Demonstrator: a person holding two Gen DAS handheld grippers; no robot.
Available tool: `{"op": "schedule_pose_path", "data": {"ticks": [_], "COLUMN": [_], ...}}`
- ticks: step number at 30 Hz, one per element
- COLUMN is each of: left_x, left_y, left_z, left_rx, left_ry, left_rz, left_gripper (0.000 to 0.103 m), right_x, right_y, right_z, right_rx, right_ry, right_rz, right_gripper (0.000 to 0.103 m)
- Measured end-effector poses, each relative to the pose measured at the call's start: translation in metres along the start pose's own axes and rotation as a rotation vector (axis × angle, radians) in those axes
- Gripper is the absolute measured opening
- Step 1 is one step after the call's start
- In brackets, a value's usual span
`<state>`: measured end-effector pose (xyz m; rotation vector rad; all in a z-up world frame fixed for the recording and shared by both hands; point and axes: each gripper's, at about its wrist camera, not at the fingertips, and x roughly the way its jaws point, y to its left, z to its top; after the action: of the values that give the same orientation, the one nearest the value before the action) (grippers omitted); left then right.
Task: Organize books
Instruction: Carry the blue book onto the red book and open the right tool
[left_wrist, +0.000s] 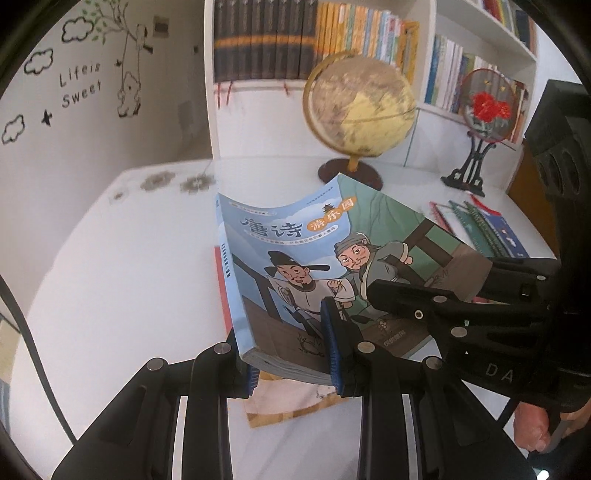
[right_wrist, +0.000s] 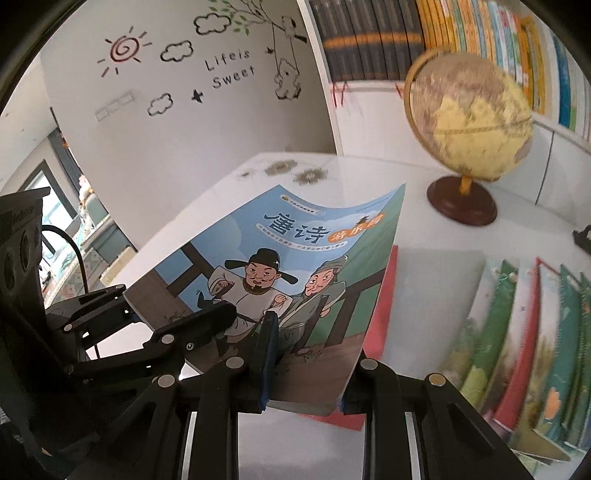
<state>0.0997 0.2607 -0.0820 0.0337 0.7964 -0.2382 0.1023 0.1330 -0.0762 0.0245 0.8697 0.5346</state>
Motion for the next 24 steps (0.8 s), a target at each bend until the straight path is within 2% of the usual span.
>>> {"op": "schedule_pose_path", "data": {"ticks": [7, 10, 15, 20, 23, 24], "left_x": [0.021, 0.027, 0.033, 0.041, 0.045, 0.046], "left_y": [0.008, 0.011, 0.014, 0.019, 0.023, 0.025], "left_z": [-0.008, -0.012, -0.019, -0.027, -0.031, -0.032], "left_rx": [-0.038, -0.047, -0.064, -0.111, -0.134, -0.138], "left_ry": [0.033, 0.039, 0.056, 0.084, 0.103, 0.108], "left_rz": [-0.011, -0.016, -0.023, -0.031, -0.025, -0.015], "left_gripper": [0.026, 0.026, 0.026, 0.027, 0.032, 0.037], "right_x": [0.034, 0.042, 0.050, 0.058, 0.063, 0.064], "right_y": [-0.011, -0.017, -0.016, -0.026, -0.024, -0.024], "right_z": [-0.001, -0.004, -0.007, -0.013, -0.016, -0.017], "right_rx": [0.034, 0.064, 0.055, 0.109, 0.118, 0.120], "right_ry": [0.053, 0.065, 0.081, 0.104, 0.119, 0.123], "right_rz": [0.001, 0.018, -0.005, 0.033, 0.029, 0.028], "right_gripper": [0.024, 0.024, 0.024, 0.024, 0.024, 0.024]}}
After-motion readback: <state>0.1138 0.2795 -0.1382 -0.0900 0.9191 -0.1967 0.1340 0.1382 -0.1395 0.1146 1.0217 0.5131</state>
